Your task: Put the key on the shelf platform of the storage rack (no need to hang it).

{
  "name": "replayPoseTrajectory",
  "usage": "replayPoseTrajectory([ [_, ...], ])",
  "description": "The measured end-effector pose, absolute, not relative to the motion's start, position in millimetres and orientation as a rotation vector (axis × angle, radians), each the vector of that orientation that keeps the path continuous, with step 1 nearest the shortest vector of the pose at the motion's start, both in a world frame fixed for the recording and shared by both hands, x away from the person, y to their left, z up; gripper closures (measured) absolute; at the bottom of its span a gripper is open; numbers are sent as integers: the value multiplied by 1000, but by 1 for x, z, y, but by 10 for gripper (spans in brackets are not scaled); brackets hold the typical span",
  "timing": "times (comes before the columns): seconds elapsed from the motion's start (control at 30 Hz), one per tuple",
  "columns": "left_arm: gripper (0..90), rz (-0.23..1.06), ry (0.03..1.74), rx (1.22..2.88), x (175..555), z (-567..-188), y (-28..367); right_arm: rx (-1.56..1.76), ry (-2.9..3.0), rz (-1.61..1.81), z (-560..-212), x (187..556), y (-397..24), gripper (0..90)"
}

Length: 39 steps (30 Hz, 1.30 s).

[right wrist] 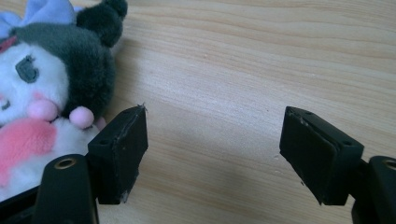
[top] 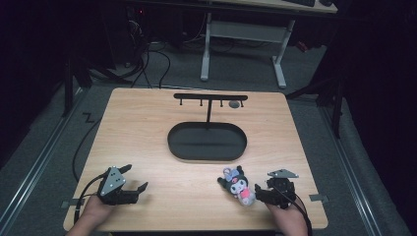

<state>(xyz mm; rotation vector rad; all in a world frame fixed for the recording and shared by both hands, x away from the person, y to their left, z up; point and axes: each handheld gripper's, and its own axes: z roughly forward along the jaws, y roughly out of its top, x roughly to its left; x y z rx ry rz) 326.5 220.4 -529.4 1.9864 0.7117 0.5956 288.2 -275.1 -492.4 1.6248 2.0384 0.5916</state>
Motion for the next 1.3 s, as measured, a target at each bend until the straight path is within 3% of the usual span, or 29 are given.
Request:
replayPoseTrajectory([
  [1.3, 155, 592, 707, 1983, 326, -529, 221, 1585, 2325, 297, -475, 300, -265, 233],
])
